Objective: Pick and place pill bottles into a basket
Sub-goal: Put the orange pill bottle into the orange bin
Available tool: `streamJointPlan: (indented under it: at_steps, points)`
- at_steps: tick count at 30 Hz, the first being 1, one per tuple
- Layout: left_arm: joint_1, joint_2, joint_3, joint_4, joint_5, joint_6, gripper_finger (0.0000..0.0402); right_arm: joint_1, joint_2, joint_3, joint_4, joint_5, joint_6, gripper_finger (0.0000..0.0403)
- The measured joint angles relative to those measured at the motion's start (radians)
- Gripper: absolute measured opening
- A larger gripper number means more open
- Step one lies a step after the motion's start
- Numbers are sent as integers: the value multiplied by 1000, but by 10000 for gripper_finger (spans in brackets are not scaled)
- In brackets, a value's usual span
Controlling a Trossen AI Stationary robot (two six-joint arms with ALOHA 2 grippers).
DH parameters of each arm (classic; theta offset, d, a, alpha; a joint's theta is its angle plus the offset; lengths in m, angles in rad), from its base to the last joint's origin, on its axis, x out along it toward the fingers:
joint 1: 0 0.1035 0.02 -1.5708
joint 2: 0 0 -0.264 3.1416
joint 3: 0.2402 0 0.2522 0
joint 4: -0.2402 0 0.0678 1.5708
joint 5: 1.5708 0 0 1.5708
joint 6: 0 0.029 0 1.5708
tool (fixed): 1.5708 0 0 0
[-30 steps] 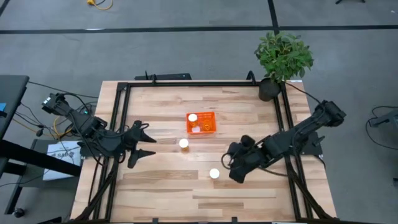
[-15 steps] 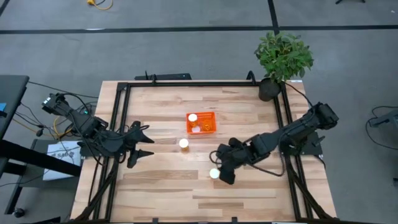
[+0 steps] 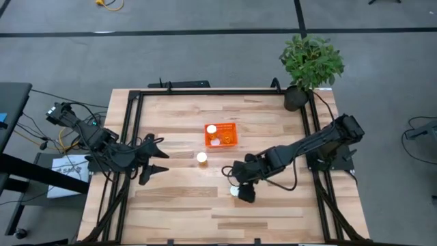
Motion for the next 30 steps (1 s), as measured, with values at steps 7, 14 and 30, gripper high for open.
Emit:
streamJointPlan:
  at_steps: [7,14,30]
  points:
    - [0,1,0,-4,11,1,232,9,100,78,-1,28,-87,239]
    - [0,3,2,-18,10,1,231,9,139,136,-85,34,-136,239]
    - [1,16,1,-21,14,2,232,10,178,137,-106,-18,-160,239]
